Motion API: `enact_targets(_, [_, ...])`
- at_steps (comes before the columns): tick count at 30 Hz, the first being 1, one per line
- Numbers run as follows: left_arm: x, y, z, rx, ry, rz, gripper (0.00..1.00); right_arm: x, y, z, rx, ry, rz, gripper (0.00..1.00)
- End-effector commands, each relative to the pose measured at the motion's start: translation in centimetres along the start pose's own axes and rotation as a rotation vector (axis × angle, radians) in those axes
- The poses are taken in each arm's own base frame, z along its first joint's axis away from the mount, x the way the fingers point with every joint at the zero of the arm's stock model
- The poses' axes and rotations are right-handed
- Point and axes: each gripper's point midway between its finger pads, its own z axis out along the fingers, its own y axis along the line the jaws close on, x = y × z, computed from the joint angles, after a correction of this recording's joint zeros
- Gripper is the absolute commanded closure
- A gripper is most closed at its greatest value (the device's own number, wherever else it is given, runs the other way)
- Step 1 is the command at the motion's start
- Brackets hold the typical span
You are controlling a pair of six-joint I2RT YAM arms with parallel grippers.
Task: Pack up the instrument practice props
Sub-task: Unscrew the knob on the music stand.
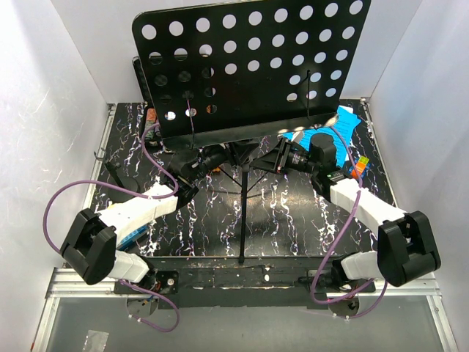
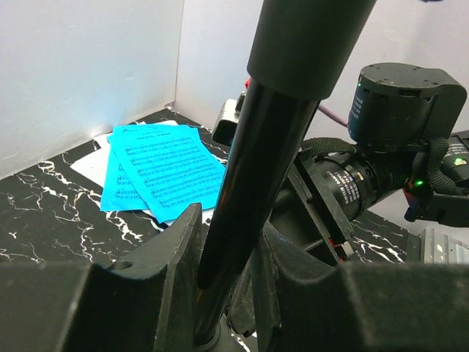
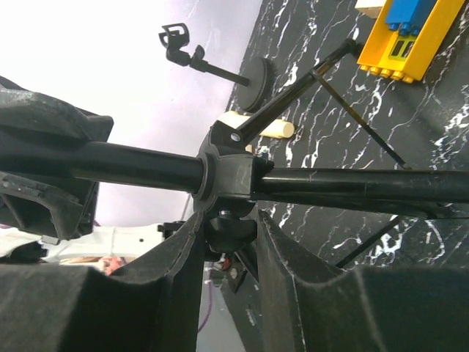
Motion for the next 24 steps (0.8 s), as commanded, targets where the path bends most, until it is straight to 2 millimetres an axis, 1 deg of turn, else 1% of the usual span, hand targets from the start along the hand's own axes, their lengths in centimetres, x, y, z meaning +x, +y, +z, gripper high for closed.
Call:
enact_targets(1, [6.9,-0.6,-0.9,-0.044,0.243,-0.22,1.0,-1.0,2.1,0.0,0.024,-0.049,-0.224,0.99])
enact_targets(3, [7.0,-0.3,-0.9,-0.064,0.251,-0.228,1.0,-0.6,1.6,0.1,0.084,-0.072,-0.348,0.99])
enact_targets(7, [6.8,0.0,-0.8,-0.089,0.247,-0.243,1.0,-0.7,1.0,0.3,0.172,-0.146,-0.555,0.99])
enact_targets(9, [6.9,0.2,-0.8,-0.097,0.246,-0.247,1.0,-1.2,0.9,0.3,0.225,-0.181,-0.696,0.99])
enact_targets(13, [6.9,0.2,-0.6,-0.099,0.251,-0.251,1.0,-2.1,0.6,0.5,0.332,-0.224,-0.896,0.99])
enact_targets(15, [7.2,0.2,-0.6,-0.101,0.257,-0.258,1.0,-2.9,0.3,0.2,0.415,-0.262,-0.992,0.99])
enact_targets(18, [7.5,0.2,-0.6,-0.097,0.264,-0.263,1.0,-3.3,0.4,-0.1,0.493,-0.292,-1.139,0.99])
enact_targets(21, [7.7,0.2,-0.7,-0.096,0.265,-0.263,1.0,-3.2,0.5,-0.4,0.546,-0.31,-1.253,0.99])
enact_targets(24, [7.7,0.2,-0.7,-0.094,0.261,-0.264,1.0,-2.2,0.1,-0.2,0.569,-0.296,-1.332,0.99])
